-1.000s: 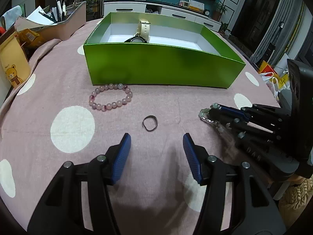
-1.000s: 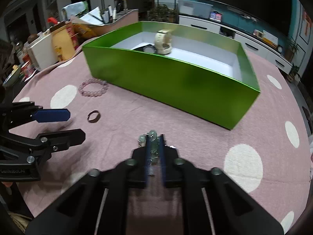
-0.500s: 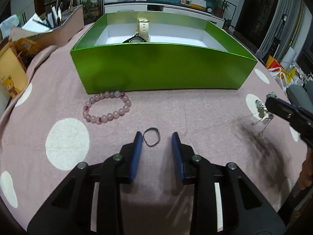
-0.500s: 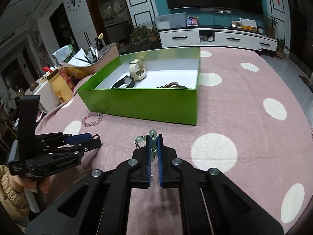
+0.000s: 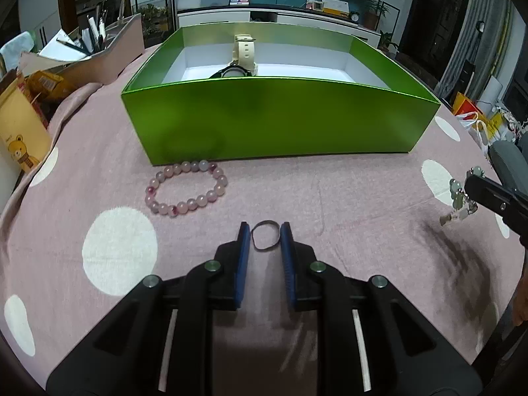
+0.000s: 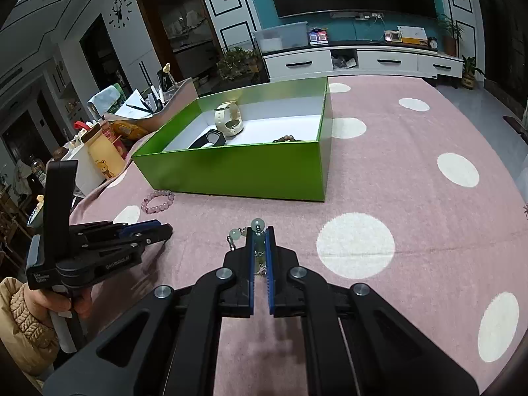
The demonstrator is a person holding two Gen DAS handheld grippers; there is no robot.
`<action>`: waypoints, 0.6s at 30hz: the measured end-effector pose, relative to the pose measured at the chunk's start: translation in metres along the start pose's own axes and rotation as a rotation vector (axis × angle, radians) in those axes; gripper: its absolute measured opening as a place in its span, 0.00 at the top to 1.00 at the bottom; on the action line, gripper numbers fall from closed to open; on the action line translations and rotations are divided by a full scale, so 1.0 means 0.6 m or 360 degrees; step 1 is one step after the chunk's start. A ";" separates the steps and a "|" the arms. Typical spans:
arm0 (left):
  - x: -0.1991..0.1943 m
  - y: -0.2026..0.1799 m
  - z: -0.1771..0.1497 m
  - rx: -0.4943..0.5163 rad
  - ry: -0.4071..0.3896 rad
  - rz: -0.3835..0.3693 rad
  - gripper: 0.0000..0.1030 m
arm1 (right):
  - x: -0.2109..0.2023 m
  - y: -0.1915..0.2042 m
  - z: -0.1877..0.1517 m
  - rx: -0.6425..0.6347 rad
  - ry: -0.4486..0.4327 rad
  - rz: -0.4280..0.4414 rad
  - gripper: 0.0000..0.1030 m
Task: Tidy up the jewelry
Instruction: 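Carry the jade pendant and hair tie with both tools over the green box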
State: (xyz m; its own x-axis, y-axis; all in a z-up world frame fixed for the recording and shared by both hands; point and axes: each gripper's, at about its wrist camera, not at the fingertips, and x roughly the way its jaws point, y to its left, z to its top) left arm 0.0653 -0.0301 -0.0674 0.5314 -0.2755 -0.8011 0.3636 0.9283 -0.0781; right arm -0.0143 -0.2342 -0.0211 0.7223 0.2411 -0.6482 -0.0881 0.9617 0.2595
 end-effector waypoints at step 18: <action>-0.078 0.014 -0.009 -0.0111 -0.0088 -0.0087 0.82 | -0.021 0.006 -0.010 0.0016 -0.0034 0.0034 0.95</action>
State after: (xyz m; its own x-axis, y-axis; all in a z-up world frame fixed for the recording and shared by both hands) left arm 0.0392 -0.0084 -0.0341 0.5541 -0.3381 -0.7607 0.3405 0.9259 -0.1635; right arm -0.0276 -0.2333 -0.0162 0.7349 0.2586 -0.6270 -0.0968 0.9550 0.2805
